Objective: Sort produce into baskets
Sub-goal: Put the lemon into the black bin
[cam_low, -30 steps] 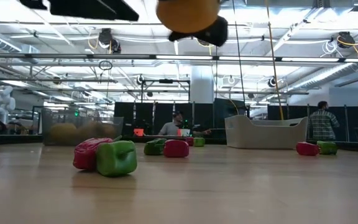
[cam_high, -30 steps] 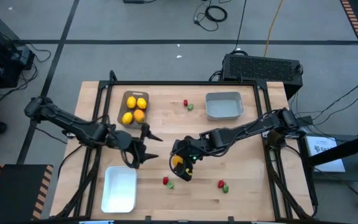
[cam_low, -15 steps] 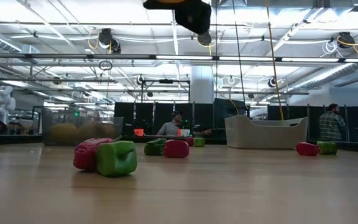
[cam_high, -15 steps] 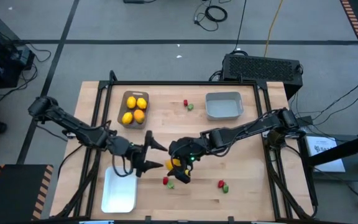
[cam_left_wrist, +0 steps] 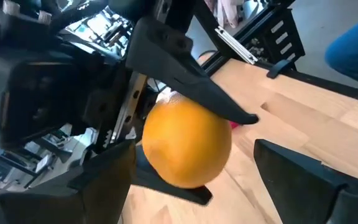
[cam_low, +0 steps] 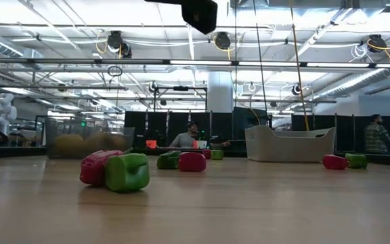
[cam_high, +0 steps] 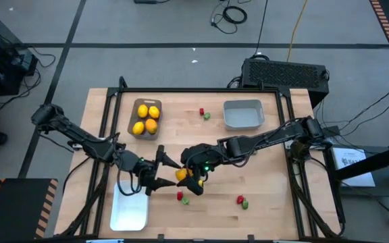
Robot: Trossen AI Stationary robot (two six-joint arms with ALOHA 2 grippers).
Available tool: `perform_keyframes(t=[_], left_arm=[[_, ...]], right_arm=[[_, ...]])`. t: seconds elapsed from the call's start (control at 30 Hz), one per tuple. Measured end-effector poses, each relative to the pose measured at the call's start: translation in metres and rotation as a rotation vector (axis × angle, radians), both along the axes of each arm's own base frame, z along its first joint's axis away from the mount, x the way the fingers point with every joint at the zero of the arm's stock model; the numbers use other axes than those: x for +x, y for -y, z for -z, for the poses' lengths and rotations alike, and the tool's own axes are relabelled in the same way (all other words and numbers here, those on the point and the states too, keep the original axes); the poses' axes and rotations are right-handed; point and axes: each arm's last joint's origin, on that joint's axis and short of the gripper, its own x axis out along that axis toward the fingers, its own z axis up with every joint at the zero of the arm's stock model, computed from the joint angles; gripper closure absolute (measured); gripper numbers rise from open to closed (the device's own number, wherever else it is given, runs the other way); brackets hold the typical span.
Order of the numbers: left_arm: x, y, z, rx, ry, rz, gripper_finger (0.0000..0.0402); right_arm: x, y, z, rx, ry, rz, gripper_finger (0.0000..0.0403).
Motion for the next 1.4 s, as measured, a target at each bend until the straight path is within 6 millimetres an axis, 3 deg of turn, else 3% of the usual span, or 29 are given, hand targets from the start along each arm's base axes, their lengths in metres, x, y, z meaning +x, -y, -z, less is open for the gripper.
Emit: perform_keyframes(t=[0.73,1.07,1.4], left_arm=[[0.023,0.001,0.011,0.04,0.089,-0.02,0.0069],[0.023,0.003,0.01,0.033,0.094,0.002,0.015],[0.022,0.002,0.013,-0.004,0.057,-0.016,0.0152]], right_arm=[[0.007,0.011,-0.008,0.032,0.091,0.037,0.0163],[0.007,0.012,-0.008,0.034,0.095,0.033,0.0163],[0.007,0.016,-0.013,0.001,0.119,0.065,0.0131]])
